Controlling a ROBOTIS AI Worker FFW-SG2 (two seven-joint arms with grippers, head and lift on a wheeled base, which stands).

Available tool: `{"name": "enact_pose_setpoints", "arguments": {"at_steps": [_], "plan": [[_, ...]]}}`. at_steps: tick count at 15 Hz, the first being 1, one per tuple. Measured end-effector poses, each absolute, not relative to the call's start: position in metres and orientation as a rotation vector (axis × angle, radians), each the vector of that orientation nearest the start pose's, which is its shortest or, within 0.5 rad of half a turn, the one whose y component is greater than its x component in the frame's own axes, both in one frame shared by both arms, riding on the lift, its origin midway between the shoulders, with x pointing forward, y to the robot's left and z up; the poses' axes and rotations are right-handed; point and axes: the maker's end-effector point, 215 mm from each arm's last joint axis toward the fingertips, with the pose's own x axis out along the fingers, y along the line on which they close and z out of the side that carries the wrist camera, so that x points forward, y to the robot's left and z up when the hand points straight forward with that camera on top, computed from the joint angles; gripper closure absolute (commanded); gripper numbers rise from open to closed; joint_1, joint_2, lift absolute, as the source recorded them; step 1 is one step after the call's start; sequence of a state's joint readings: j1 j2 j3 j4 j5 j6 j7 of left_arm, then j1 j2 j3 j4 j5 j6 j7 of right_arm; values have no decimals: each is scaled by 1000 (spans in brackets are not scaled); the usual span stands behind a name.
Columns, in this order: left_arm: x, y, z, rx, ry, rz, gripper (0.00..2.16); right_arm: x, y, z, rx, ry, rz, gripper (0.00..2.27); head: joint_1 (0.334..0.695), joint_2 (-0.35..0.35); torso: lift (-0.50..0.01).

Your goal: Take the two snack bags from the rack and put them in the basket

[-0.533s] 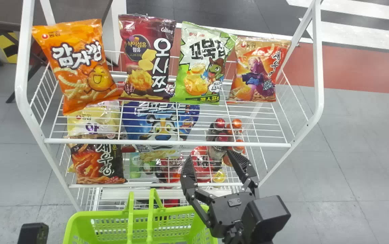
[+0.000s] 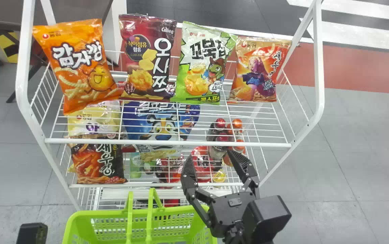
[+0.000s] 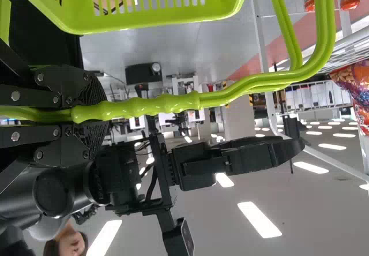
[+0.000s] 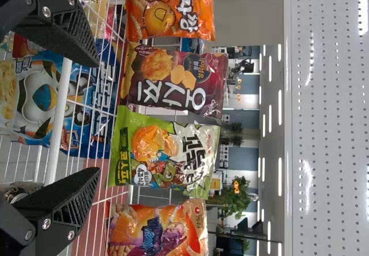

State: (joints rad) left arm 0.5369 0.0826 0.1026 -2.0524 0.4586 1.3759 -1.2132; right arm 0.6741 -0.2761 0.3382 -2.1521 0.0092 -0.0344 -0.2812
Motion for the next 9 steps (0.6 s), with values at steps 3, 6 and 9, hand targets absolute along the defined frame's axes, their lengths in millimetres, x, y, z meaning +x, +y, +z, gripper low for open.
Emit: {"name": "enact_pose_setpoints", "arguments": {"at_steps": [3, 6, 9], "plan": [[173, 33, -417, -1143, 1035, -1164, 1990, 361, -124, -358, -40, 96, 151, 184, 695, -206, -11], [174, 33, -417, -1142, 1031, -1165, 1990, 362, -125, -357, -39, 91, 150, 184, 695, -207, -11], [175, 34, -417, -1138, 1020, -1166, 1990, 366, -127, -355, -43, 83, 146, 184, 695, -207, -11]]}}
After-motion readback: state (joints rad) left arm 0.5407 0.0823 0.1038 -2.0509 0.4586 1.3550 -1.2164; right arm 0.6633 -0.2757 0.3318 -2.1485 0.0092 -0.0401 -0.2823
